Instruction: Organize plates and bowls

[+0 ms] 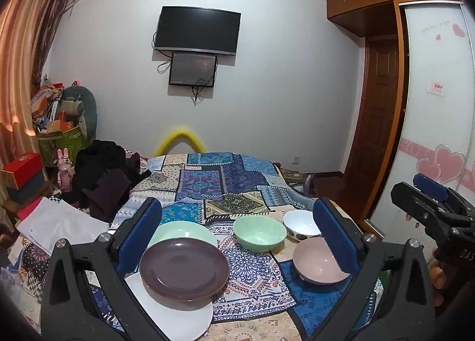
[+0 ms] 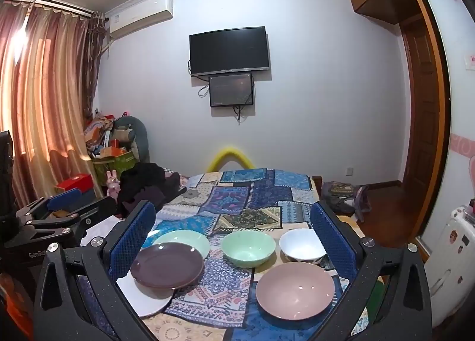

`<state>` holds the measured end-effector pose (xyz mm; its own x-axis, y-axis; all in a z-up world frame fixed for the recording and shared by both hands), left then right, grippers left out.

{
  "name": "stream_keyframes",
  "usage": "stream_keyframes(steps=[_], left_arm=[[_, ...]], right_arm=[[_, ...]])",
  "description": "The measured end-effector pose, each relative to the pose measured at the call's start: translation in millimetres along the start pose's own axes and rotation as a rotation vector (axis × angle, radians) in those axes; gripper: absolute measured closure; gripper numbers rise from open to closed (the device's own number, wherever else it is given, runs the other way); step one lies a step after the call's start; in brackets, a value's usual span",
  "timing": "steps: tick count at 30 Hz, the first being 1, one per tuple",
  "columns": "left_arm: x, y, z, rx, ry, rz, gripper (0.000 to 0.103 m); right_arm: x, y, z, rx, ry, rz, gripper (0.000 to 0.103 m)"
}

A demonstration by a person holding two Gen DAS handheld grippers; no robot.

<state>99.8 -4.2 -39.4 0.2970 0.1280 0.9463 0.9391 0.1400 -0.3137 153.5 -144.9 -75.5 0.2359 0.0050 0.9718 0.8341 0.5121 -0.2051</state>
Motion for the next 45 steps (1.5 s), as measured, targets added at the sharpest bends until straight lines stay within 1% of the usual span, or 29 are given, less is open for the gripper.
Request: stream_keyframes(steps=[17,31,45], left_arm=[[3.1,-4.7,1.9,-0.006,0.011,0.001,0.0],[3.1,-1.2,-2.4,-0.008,0.017,0.006,0.0],[1.2,3.4,1.1,-0.008,0.006,0.016,0.0]], right_arm=[[-2.5,4.5,5.6,0.012,-0.005,0.013,0.0],[-3.6,6.9,4.8,0.011,0.002,0.024,0.0],[-4.3,8.3,4.2,0.011,0.004,0.028,0.0]])
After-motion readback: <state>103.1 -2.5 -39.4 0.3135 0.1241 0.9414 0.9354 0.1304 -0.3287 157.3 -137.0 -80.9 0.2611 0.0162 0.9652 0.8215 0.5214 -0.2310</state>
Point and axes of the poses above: each gripper's, at about its wrist camera, not at the fingertips, and y roughly the way its jaws point, z to its left, x to its top, the point moved 10 cm from there along y, roughly the way its jaws point, and after that the axes turned 8 degrees about x, right-handed, at the moved point
